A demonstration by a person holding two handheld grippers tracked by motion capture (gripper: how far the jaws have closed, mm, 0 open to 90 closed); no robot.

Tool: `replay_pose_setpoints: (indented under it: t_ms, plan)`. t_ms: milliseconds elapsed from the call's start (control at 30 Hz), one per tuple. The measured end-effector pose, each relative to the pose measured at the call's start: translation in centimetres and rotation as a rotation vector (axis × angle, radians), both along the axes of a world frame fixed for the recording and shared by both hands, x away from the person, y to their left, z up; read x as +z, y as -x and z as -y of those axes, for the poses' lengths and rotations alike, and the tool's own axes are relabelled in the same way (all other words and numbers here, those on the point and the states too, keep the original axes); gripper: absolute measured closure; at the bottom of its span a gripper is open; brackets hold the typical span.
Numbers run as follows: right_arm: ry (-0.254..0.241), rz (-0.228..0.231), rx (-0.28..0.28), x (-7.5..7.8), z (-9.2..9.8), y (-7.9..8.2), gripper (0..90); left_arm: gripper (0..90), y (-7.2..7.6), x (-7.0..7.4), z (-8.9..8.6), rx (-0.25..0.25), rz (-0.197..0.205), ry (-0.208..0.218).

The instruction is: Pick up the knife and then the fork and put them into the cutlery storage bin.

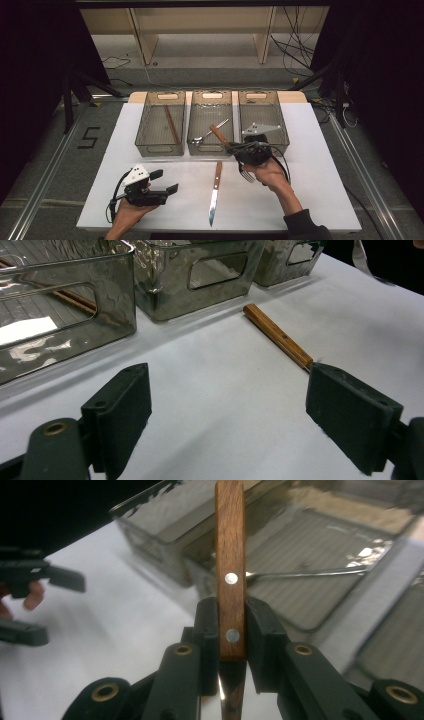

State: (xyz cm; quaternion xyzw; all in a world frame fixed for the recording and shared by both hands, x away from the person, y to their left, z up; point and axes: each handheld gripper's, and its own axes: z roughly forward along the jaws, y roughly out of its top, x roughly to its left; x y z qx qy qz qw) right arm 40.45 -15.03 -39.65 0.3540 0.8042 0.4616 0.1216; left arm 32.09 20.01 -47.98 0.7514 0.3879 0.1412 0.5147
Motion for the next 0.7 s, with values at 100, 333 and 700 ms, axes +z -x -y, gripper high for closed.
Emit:
replay_pose_setpoints:
  t_ms: [100, 333, 700]
  plan:
    - [-0.010, 0.002, -0.040, 0.8, 1.0, -0.9, 77.4, 18.0, 0.0, 0.0, 0.0, 0.002, 0.000, 0.004]
    - [0.002, -0.020, -0.114, 1.8, 2.8, -3.2, 77.3, 18.0, 0.0, 0.0, 0.0, 0.001, 0.003, 0.004]
    - [0.023, -0.032, -0.213, 3.0, 4.2, -6.2, 77.3, 18.0, -0.1, -0.1, 0.0, 0.002, -0.001, 0.007]
